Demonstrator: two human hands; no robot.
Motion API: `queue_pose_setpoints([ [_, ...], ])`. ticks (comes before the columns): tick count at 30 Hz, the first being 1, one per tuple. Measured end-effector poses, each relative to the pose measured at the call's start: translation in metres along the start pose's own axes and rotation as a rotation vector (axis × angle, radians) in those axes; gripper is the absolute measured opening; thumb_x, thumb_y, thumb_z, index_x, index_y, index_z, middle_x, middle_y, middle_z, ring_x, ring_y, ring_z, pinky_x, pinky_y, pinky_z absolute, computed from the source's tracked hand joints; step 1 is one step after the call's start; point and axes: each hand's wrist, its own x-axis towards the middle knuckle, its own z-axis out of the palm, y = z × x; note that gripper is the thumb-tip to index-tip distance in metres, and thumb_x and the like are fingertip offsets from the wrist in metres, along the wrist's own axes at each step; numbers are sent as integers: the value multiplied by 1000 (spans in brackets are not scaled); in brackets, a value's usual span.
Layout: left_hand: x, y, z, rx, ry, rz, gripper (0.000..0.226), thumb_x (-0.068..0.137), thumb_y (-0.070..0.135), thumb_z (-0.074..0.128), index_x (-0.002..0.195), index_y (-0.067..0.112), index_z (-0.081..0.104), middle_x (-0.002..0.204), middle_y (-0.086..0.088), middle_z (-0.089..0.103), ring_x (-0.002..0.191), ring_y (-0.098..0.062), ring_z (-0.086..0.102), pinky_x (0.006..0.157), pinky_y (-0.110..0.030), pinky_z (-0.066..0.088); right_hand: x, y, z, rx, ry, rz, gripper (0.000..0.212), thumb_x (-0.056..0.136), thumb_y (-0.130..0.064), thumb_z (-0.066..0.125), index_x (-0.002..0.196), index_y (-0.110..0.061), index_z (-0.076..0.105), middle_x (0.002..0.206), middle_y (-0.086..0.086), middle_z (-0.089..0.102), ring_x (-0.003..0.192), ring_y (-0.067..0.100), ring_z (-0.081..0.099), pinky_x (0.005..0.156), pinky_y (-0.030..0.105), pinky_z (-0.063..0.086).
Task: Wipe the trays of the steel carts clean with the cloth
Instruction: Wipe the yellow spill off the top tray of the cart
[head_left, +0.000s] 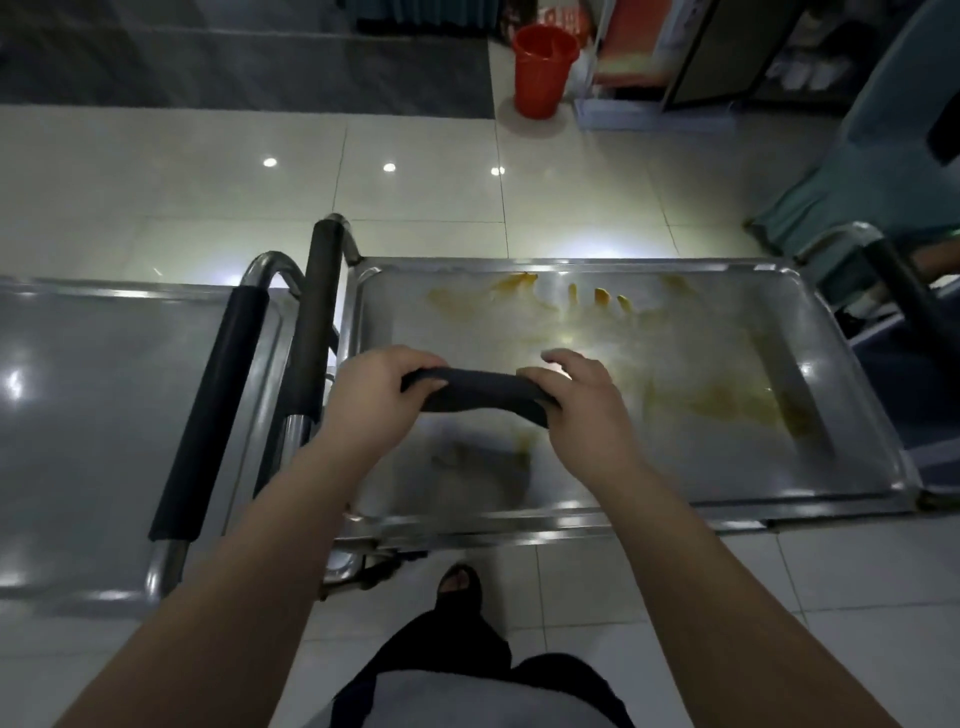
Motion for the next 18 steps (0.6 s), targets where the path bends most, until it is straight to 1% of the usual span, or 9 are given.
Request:
queue_pose_setpoints([
  [3, 3, -16, -6, 59, 87, 17, 22, 86, 14, 71, 107, 20, 76, 100, 0, 74, 92, -19, 67, 84, -27, 49, 19, -6, 19, 56, 39, -99, 49, 81, 11, 62, 123, -11, 68, 138, 15, 56, 123, 37, 54, 105, 42, 42],
  [5, -11, -28, -2, 103, 95, -44, 26, 83, 12, 73, 108, 19, 76, 106, -1, 74, 96, -21, 68, 86, -25, 47, 19, -2, 40, 53, -27, -204, 53, 78, 14, 63, 127, -8, 65, 138, 16, 55, 126, 41, 52, 107, 50, 40],
  [6, -21, -35, 3, 139, 101, -60, 26, 82, 12, 75, 106, 19, 77, 104, 0, 75, 94, -22, 68, 84, -26, 48, 15, 1, 52, 35, -110, -245, 55, 79, 13, 61, 130, -9, 61, 140, 15, 53, 130, 40, 49, 108, 52, 37],
  [7, -33, -42, 9, 203, 85, -56, 24, 80, 12, 75, 103, 19, 78, 99, -1, 75, 89, -24, 69, 81, -26, 48, 8, 6, 66, -8, -231, -273, 56, 84, 8, 58, 137, -12, 56, 145, 11, 49, 136, 37, 42, 112, 50, 32],
  [9, -58, -55, 25, 398, -112, -60, 22, 83, 15, 66, 100, 23, 77, 95, -1, 74, 92, -26, 66, 87, -30, 44, -16, 17, 93, -142, -484, -315, 55, 95, -13, 52, 148, -22, 41, 156, 0, 35, 147, 25, 24, 118, 42, 13],
  [11, -82, -65, 42, 484, -327, -135, 35, 86, 19, 50, 113, 28, 70, 111, 5, 69, 112, -20, 54, 101, -30, 32, -42, 26, 114, -219, -626, -331, 55, 99, -37, 47, 152, -26, 33, 159, -5, 28, 150, 19, 10, 119, 40, -5],
  [13, -99, -68, 58, 406, -380, -222, 45, 88, 20, 47, 131, 28, 60, 131, 5, 59, 130, -19, 42, 113, -31, 22, -56, 30, 123, -203, -627, -330, 60, 97, -47, 47, 151, -25, 35, 159, -3, 27, 151, 20, 6, 116, 40, -13],
  [16, -98, -66, 75, 322, -312, -249, 48, 96, 27, 45, 144, 27, 46, 155, 0, 37, 147, -23, 21, 119, -36, 6, -55, 34, 124, -97, -519, -277, 57, 97, -44, 51, 148, -20, 41, 159, -1, 28, 150, 19, 6, 121, 37, -1],
  [18, -87, -65, 87, 281, -308, -262, 51, 99, 32, 43, 149, 29, 36, 162, -1, 20, 150, -27, 7, 120, -39, 0, -47, 40, 121, -56, -466, -182, 55, 99, -37, 52, 149, -17, 39, 160, 0, 25, 150, 21, 8, 122, 38, 9],
])
